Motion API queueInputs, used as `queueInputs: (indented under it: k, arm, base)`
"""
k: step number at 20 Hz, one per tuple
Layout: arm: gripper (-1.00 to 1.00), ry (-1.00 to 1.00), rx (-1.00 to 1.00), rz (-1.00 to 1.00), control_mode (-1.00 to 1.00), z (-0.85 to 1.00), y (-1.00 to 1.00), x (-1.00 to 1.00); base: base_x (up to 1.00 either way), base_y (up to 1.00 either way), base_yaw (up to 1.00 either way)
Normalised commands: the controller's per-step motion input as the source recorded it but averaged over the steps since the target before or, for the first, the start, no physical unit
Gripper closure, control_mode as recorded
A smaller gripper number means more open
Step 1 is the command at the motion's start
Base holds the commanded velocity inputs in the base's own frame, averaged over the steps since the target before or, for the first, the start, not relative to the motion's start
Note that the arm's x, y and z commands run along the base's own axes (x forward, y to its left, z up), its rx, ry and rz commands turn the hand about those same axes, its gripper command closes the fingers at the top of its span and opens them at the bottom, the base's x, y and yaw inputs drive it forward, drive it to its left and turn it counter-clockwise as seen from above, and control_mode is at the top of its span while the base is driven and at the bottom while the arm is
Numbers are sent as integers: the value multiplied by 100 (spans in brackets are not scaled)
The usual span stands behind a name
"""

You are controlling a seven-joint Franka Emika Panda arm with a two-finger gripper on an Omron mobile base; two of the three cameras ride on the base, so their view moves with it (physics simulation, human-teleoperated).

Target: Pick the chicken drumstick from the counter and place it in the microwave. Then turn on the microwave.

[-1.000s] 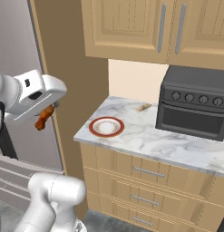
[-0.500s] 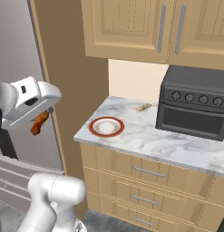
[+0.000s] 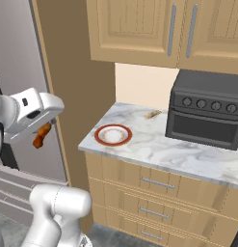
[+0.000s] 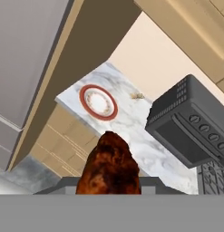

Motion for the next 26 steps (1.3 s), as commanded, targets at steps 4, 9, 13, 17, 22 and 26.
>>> queueInputs:
  k: [4,9,13,17,22,26]
  arm:
    - [100,0,0,1,100,-1,4,0]
    - [100,0,0,0,100,0,0,0]
    - [100,0,0,0,100,0,0,0]
    - [100,0,0,0,100,0,0,0]
    - [100,0,0,0,100,0,0,0]
    - [100,0,0,0,100,0,0,0]
  base:
    - [0,1,0]
    - [1,10,0]
    - [-5,9,0]
    - [-30,25,0]
    - [-39,41,-2]
    - [-42,49,-3]
